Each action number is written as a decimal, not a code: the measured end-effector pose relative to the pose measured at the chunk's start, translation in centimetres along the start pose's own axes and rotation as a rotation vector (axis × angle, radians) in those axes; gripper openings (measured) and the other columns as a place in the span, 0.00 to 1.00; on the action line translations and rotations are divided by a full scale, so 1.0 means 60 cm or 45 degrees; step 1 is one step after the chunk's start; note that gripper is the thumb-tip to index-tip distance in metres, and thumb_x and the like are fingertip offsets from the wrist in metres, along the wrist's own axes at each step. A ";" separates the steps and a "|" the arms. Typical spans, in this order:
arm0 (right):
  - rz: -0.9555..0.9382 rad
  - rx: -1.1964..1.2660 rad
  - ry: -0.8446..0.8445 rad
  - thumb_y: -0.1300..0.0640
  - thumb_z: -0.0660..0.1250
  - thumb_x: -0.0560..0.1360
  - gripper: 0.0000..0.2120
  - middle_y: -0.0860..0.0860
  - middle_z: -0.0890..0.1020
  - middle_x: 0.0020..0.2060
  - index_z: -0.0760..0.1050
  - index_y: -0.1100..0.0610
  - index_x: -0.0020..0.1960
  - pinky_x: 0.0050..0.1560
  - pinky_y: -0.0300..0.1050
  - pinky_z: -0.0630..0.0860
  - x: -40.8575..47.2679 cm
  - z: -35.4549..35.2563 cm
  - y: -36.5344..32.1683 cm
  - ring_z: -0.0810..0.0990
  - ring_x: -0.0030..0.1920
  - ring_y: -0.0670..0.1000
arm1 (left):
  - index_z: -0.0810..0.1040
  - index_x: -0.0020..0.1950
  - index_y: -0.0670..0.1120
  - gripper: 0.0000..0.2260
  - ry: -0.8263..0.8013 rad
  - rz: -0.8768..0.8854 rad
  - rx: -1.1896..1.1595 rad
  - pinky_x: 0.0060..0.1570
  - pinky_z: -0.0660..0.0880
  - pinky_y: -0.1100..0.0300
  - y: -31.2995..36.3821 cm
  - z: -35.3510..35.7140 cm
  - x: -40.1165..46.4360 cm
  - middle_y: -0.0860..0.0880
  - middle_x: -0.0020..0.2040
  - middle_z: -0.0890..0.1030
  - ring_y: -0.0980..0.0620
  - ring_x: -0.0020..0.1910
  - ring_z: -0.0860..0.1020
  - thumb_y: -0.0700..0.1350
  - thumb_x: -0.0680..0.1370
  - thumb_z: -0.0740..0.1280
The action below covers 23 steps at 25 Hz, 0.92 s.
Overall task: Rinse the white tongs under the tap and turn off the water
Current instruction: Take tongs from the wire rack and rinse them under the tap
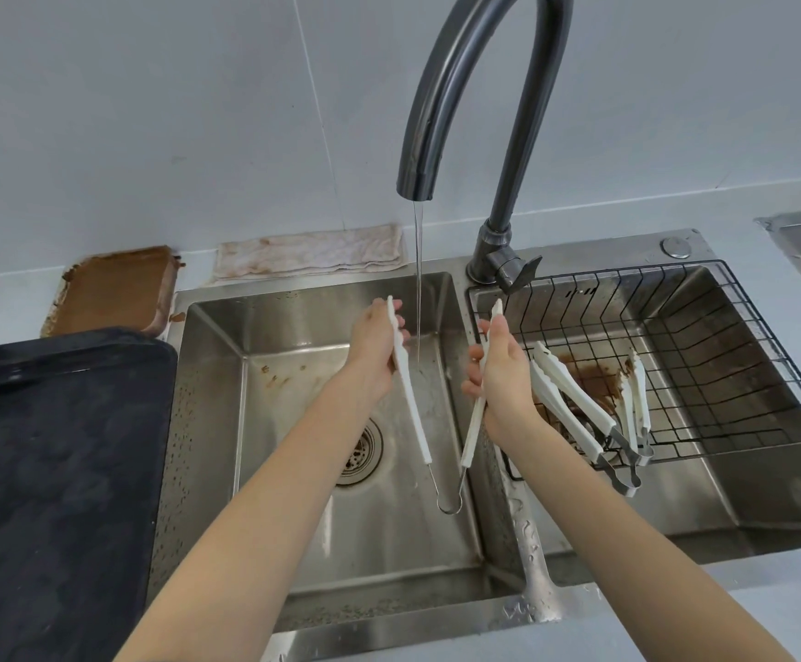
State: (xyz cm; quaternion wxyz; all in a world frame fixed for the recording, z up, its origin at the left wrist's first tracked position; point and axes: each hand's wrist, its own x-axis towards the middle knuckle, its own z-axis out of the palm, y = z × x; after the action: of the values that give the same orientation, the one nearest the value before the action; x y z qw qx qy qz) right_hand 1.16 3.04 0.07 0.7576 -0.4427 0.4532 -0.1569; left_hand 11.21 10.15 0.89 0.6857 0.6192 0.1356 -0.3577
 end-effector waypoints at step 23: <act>-0.239 -0.495 -0.203 0.55 0.57 0.80 0.16 0.50 0.74 0.40 0.64 0.62 0.65 0.38 0.40 0.72 0.019 0.106 -0.034 0.73 0.36 0.47 | 0.62 0.64 0.39 0.12 -0.208 -0.065 0.525 0.26 0.78 0.67 -0.061 -0.097 -0.020 0.47 0.53 0.77 0.55 0.34 0.79 0.35 0.80 0.54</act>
State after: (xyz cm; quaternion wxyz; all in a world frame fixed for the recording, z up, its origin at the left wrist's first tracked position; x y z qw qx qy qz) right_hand 7.38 4.52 2.37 0.6735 -0.6316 0.3705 -0.1008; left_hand 9.42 16.13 -2.25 0.5441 0.7116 0.0191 -0.4440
